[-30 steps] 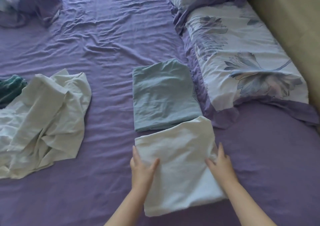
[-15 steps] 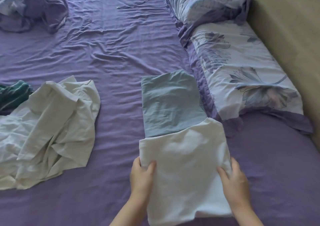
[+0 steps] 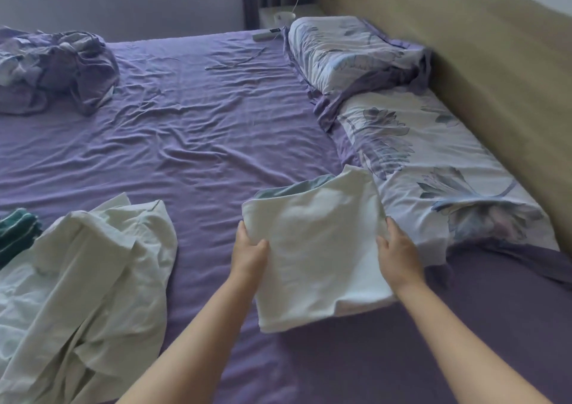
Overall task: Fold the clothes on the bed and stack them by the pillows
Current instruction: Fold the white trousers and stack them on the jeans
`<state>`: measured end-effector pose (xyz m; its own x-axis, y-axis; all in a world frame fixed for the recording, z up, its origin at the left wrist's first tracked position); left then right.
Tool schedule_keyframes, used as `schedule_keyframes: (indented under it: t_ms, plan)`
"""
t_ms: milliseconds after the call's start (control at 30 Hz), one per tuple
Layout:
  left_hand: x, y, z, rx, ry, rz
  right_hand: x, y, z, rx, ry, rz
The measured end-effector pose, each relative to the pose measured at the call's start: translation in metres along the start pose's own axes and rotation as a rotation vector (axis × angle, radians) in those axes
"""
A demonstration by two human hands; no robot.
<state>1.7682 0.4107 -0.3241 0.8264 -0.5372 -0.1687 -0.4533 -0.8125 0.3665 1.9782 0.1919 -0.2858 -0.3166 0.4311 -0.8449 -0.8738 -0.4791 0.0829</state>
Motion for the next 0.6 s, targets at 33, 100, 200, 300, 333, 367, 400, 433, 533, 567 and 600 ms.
schedule_keyframes:
  t_ms: [33,100,200,300,333,367,400,433,533,567,600]
  plan:
    - [0.005,-0.011,-0.001,0.010,-0.010,0.003,0.005,-0.012,-0.002,-0.003,0.016,0.002]
    - [0.013,-0.033,0.000,0.019,-0.070,-0.003,0.017,-0.032,-0.010,0.009,0.047,0.035]
    - [0.028,-0.058,0.016,-0.028,-0.236,0.039,0.048,-0.048,-0.027,0.033,0.073,0.150]
    - [0.041,-0.059,0.022,0.072,-0.673,-0.022,0.062,-0.051,-0.028,-0.079,0.208,0.088]
    - [0.053,-0.053,0.015,0.217,-0.861,-0.036,0.063,-0.050,-0.021,-0.163,0.269,0.035]
    - [0.070,-0.045,0.012,0.362,-1.001,-0.006,0.068,-0.048,-0.013,-0.259,0.325,0.006]
    - [0.087,-0.039,0.015,0.465,-1.083,0.048,0.075,-0.046,-0.004,-0.357,0.380,0.009]
    - [0.100,-0.035,0.021,0.513,-1.141,0.099,0.085,-0.045,0.002,-0.436,0.434,0.042]
    - [0.110,-0.043,0.040,0.521,-1.198,0.121,0.114,-0.052,-0.002,-0.487,0.513,0.140]
    - [0.111,-0.046,0.043,0.529,-1.191,0.112,0.121,-0.055,-0.006,-0.468,0.514,0.166]
    - [0.112,-0.048,0.046,0.545,-1.187,0.106,0.128,-0.058,-0.011,-0.452,0.511,0.188]
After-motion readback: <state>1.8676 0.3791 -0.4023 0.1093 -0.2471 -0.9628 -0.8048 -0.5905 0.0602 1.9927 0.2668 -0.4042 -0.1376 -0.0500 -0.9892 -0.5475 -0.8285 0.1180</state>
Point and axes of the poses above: each hand's wrist, its own y-axis away from the middle knuckle, its own x-axis out of the palm, z = x × y, the point moved 10 cm from there along -y, towards the middle knuckle, and after that the axes turned 1 degree about y, right-handed, at the moved point
